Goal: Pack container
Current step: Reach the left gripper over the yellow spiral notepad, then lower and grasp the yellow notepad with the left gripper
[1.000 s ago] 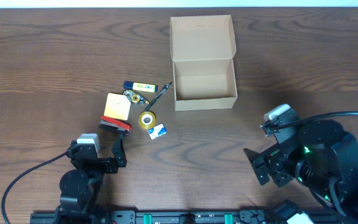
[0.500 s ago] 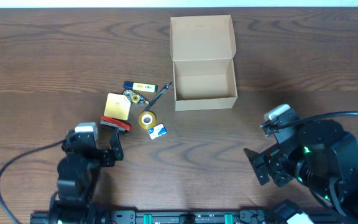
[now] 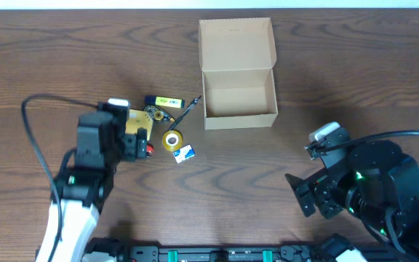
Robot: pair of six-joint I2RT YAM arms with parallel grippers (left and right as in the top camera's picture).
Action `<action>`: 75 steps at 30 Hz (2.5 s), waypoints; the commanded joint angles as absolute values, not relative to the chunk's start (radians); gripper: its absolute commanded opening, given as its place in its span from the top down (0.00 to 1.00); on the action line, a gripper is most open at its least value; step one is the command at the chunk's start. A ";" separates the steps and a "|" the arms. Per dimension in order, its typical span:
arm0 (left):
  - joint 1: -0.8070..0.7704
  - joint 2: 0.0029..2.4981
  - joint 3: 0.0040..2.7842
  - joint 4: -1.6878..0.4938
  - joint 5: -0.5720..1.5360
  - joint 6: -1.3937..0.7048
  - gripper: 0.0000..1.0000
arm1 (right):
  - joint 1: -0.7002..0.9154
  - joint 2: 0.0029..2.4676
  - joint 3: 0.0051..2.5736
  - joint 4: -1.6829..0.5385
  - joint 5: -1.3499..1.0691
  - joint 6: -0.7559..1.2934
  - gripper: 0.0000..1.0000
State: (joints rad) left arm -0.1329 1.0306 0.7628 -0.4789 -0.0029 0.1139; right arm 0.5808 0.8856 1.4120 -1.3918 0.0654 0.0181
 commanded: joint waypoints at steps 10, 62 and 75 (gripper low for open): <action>-0.020 1.335 0.961 -0.572 0.230 0.180 0.05 | 0.565 0.884 1.411 -1.393 0.062 0.033 0.01; -0.036 1.689 0.955 -0.385 0.165 0.255 0.05 | 0.565 0.884 1.411 -1.393 0.063 0.033 0.01; -0.069 1.733 0.955 -0.382 0.146 0.274 0.05 | 0.565 0.884 1.411 -1.393 0.062 0.033 0.01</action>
